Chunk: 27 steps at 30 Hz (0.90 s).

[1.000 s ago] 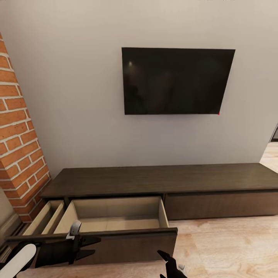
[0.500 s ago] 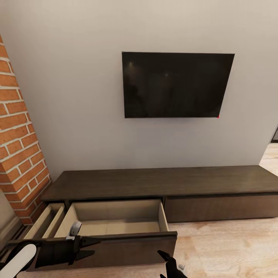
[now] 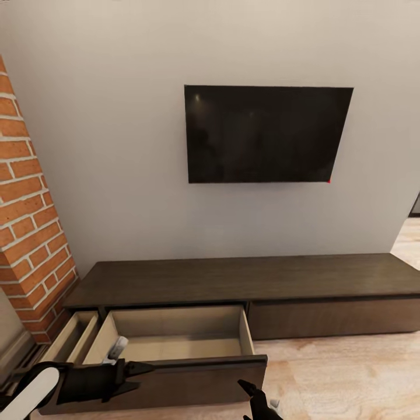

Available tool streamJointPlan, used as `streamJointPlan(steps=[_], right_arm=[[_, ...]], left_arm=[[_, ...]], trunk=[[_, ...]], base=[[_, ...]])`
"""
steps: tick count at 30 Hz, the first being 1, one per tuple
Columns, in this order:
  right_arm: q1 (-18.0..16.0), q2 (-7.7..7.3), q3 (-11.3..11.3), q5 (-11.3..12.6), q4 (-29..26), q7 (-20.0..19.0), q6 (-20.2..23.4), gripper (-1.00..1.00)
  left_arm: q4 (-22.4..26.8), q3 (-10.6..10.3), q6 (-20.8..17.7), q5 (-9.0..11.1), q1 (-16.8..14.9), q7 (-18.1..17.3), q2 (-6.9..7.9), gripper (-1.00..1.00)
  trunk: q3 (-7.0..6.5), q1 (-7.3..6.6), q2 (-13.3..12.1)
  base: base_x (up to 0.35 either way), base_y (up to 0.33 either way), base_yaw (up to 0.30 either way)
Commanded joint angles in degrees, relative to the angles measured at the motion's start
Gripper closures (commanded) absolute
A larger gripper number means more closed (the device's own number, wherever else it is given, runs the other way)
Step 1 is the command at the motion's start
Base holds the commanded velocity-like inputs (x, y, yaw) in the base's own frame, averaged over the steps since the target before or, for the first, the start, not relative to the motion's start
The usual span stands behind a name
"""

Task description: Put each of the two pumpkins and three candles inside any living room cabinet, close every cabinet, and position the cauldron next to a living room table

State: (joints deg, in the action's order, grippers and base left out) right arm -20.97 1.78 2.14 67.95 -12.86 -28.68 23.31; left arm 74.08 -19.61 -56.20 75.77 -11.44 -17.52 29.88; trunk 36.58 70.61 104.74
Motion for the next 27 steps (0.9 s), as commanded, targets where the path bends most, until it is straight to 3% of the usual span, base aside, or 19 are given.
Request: streamJointPlan(steps=[1, 10, 18, 21, 27], right_arm=[[-0.03, -0.02, 0.23, 0.42, 0.03, -0.01, 0.04, -1.0], [-0.03, -0.02, 0.33, -1.44, 0.09, 0.54, -0.3, -1.0], [-0.03, -0.06, 0.32, -3.74, -0.04, 5.66, -0.17, -1.0], [-0.03, -0.06, 0.32, -3.85, -0.1, 8.89, -0.13, -1.0], [-0.03, -0.02, 0.26, -3.83, -0.21, 9.91, -0.58, -1.0]], left_arm=[[-0.01, -0.08, -0.03, -0.36, -0.18, 1.02, -0.3, -1.0], [0.09, -0.01, 0.01, -0.36, -0.57, 9.67, -1.11, -1.0], [0.1, 0.04, 0.09, -0.41, -1.04, 16.66, -1.28, -1.0], [0.1, 0.07, 0.12, -0.44, -1.74, 22.32, -2.0, -1.0], [0.1, 0.02, 0.73, -0.51, -2.26, 32.59, -4.75, -1.0]], trunk=[[-0.13, -0.23, -0.39], [-1.74, -2.21, -4.0], [-3.18, -3.97, -7.21], [-3.72, -4.63, -8.41], [-4.8, -5.94, -10.82]], base=[[0.0, 0.0, 0.0], [0.0, 0.0, 0.0], [0.0, 0.0, 0.0], [0.0, 0.0, 0.0], [0.0, 0.0, 0.0]])
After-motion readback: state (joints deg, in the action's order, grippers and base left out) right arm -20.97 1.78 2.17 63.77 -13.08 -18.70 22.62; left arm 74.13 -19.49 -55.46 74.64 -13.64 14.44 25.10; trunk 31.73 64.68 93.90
